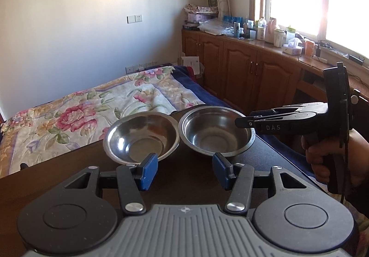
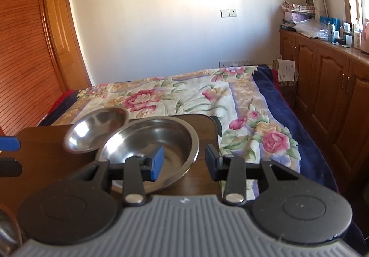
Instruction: Organize plates and bowls
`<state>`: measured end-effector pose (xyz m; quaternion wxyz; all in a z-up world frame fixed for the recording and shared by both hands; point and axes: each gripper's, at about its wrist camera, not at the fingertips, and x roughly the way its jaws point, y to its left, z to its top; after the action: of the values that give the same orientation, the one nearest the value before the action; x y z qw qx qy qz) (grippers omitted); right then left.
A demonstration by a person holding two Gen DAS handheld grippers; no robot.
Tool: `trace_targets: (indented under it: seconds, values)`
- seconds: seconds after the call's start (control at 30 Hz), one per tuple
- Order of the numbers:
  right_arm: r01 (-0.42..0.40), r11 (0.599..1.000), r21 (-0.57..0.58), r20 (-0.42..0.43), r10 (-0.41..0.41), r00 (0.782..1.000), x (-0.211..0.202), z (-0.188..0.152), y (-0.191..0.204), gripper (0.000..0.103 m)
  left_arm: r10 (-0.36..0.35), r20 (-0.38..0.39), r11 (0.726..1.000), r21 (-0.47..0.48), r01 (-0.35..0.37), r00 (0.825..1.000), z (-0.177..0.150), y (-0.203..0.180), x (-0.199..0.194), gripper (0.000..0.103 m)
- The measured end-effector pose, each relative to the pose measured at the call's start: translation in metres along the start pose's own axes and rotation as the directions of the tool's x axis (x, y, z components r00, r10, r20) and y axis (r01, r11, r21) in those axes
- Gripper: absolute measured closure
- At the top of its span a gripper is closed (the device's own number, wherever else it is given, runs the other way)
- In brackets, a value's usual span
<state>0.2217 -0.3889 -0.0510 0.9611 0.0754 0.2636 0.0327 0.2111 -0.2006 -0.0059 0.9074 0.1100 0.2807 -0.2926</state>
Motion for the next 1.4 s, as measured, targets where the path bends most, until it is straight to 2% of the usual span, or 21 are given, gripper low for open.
trace_targets:
  seconds: [0.33, 0.5, 0.77, 0.97, 1.23, 1.27, 1.33, 1.4]
  values:
    - [-0.014, 1.000, 0.022, -0.050, 0.015, 0.999, 0.011, 0.000, -0.007, 0.063, -0.020, -0.045, 1.000, -0.003, 0.019, 0.999, 0.005, -0.004, 0.033, 0.052]
    - [-0.052, 0.998, 0.040, -0.071, 0.055, 0.996, 0.009, 0.000, -0.009, 0.079, -0.031, -0.060, 0.999, -0.007, 0.031, 0.998, 0.008, -0.004, 0.042, 0.054]
    - [-0.073, 0.997, 0.039, -0.086, 0.076, 0.993, 0.000, -0.005, -0.009, 0.082, -0.039, -0.098, 0.999, -0.010, 0.038, 0.994, 0.010, -0.005, 0.056, 0.060]
    - [-0.084, 0.995, 0.047, -0.086, 0.088, 0.992, -0.003, -0.009, -0.009, 0.087, -0.034, -0.128, 0.999, -0.005, 0.034, 0.991, 0.012, -0.002, 0.067, 0.071]
    - [-0.089, 0.994, 0.064, -0.076, 0.093, 0.993, -0.004, -0.015, -0.008, 0.090, -0.040, -0.160, 0.999, 0.005, 0.041, 0.986, 0.009, -0.007, 0.073, 0.072]
    - [-0.089, 0.994, 0.067, -0.075, 0.094, 0.993, -0.004, -0.015, -0.008, 0.090, -0.047, -0.164, 0.999, 0.000, 0.047, 0.985, 0.009, -0.006, 0.074, 0.074]
    - [-0.090, 0.994, 0.069, -0.072, 0.095, 0.993, -0.005, -0.017, -0.008, 0.090, -0.074, -0.176, 0.997, -0.019, 0.072, 0.982, 0.009, -0.005, 0.075, 0.087]
    - [-0.091, 0.993, 0.075, -0.068, 0.096, 0.993, -0.004, -0.018, -0.008, 0.090, -0.083, -0.183, 0.996, -0.046, 0.076, 0.980, 0.009, -0.004, 0.074, 0.086]
